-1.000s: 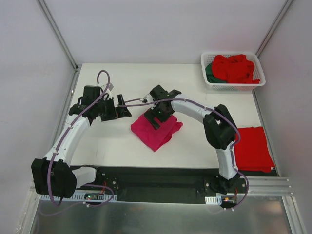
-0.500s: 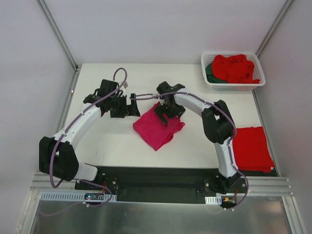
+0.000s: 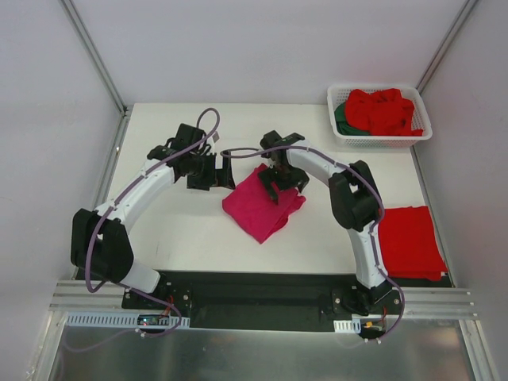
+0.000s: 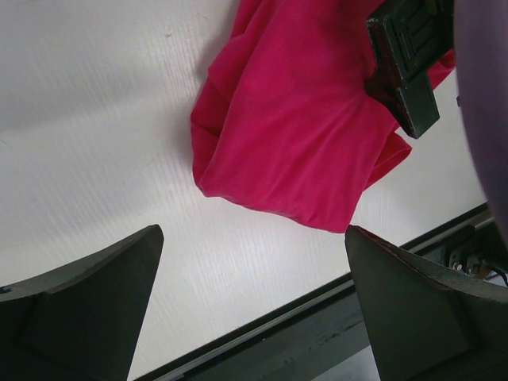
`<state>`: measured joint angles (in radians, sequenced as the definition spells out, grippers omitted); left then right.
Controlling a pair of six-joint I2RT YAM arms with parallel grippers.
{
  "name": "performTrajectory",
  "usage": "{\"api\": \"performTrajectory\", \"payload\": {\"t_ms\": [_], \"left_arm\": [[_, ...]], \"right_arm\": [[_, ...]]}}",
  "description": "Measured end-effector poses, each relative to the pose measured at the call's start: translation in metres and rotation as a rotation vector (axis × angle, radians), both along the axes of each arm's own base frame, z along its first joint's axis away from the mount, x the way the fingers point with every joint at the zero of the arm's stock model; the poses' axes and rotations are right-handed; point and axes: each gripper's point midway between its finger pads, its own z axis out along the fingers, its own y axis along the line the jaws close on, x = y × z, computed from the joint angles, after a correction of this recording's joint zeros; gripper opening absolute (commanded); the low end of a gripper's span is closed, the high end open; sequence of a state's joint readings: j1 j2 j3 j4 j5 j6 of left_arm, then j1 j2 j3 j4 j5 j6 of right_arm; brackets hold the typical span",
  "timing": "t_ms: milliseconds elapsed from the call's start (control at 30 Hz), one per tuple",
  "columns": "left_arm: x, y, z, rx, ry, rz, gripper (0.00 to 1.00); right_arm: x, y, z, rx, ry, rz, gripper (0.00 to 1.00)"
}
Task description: Fold and stack the t-shirts
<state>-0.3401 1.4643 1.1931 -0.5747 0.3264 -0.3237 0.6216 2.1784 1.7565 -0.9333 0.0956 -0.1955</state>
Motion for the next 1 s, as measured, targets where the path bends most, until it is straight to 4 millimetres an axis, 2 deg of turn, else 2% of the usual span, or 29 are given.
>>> {"api": "performTrajectory", "payload": {"t_ms": [133, 500, 700, 900, 1000], "left_arm": [[0.002, -0.007, 0.002, 0.007, 0.001, -0.015, 0.99], [0.013, -0.024, 0.022, 0.003, -0.041, -0.046, 0.99], [0.011, -0.033, 0.022, 0.005, -0.039, -0.071, 0.99], [0.011, -0.023, 0.021, 0.052, -0.046, -0.042, 0.99], [0.01, -0.013, 0.028, 0.079, -0.078, -0.014, 0.99]], "right_arm": [[0.002, -0.006, 0.0, -0.022, 0.008, -0.034, 0.96], [-0.001, -0.014, -0.002, -0.072, 0.028, -0.111, 0.96], [-0.001, -0.015, -0.001, -0.09, 0.022, -0.111, 0.96], [0.0, -0.016, -0.001, -0.101, 0.017, -0.11, 0.96], [0.0, -0.017, 0.0, -0.105, 0.013, -0.11, 0.96]]}}
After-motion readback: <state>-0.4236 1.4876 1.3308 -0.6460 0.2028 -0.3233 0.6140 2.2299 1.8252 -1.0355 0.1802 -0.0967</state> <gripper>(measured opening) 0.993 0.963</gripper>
